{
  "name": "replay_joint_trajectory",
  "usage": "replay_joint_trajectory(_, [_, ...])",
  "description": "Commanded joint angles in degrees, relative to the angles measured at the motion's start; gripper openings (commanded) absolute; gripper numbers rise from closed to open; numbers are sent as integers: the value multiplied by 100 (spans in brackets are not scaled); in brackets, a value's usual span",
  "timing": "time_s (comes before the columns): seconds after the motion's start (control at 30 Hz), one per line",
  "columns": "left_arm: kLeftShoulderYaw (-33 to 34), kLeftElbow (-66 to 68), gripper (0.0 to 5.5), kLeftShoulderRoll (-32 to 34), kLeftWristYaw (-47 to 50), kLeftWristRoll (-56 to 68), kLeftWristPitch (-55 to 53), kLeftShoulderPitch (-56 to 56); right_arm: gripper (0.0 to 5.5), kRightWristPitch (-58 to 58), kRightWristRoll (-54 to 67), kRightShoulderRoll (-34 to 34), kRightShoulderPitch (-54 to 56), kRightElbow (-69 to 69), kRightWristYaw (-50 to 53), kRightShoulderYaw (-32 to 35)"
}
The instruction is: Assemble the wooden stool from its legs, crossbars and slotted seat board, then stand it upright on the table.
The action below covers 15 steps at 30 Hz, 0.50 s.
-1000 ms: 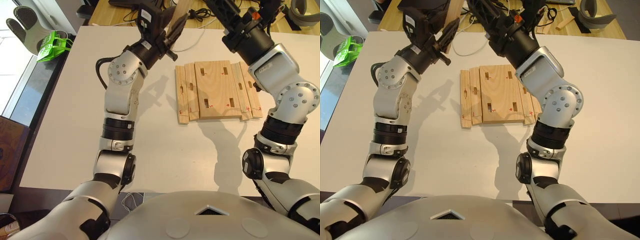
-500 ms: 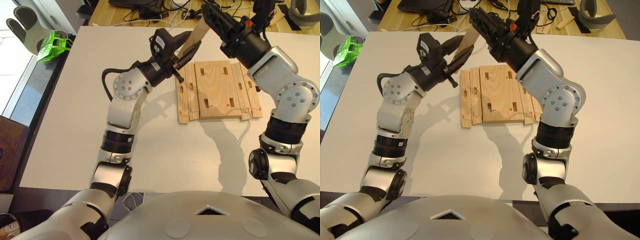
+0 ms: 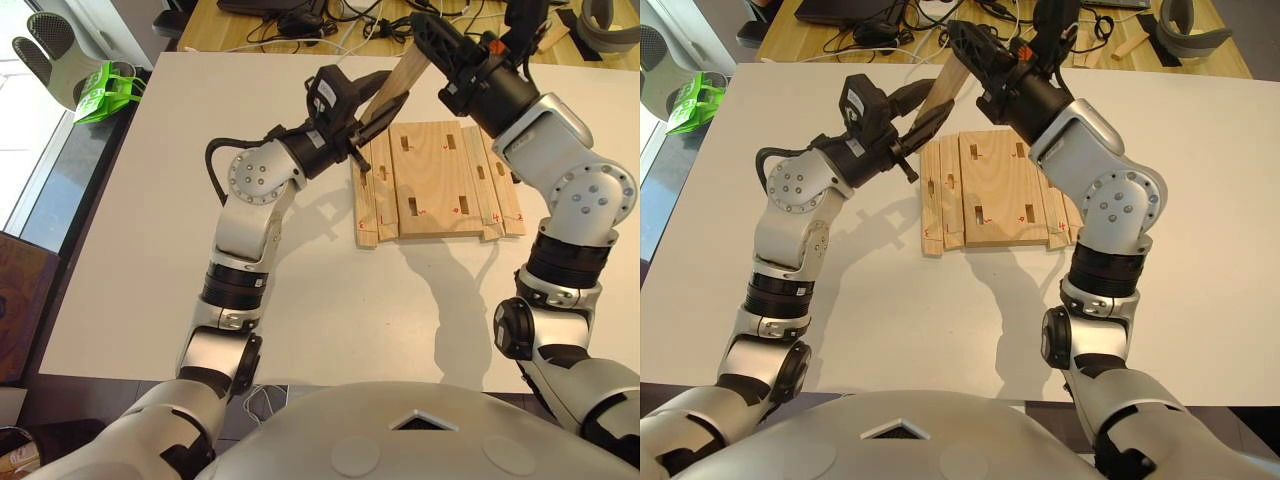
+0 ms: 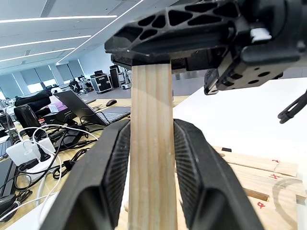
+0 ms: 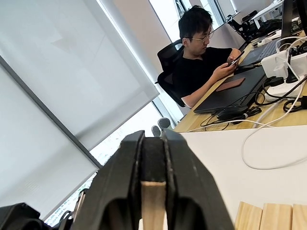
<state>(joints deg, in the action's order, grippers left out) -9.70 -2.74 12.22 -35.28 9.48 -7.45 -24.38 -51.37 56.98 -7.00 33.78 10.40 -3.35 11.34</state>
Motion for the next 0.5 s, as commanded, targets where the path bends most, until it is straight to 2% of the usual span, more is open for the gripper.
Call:
replay_joint_trajectory(0.03, [-6,-65,129,-7,1,-15,104,-111,40,-126,-26,-22,8,-84,83,14])
replay_joint_trajectory(0.1, [-19,-89,129,-42,19,-8,100,-125,40,-108,-39,-11,-20,-75,77,6])
replay_joint_trajectory(0.13, [-30,-92,165,-56,41,-30,118,-132,40,-76,-57,7,-44,-64,76,0])
replay_joint_trajectory(0.33, [160,-36,246,-180,306,-18,194,-266,39,282,-367,72,-86,-118,160,80])
replay_joint_trajectory(0.5, [1111,685,311,-413,1733,-108,346,-679,39,923,-1099,-353,-256,-338,504,642])
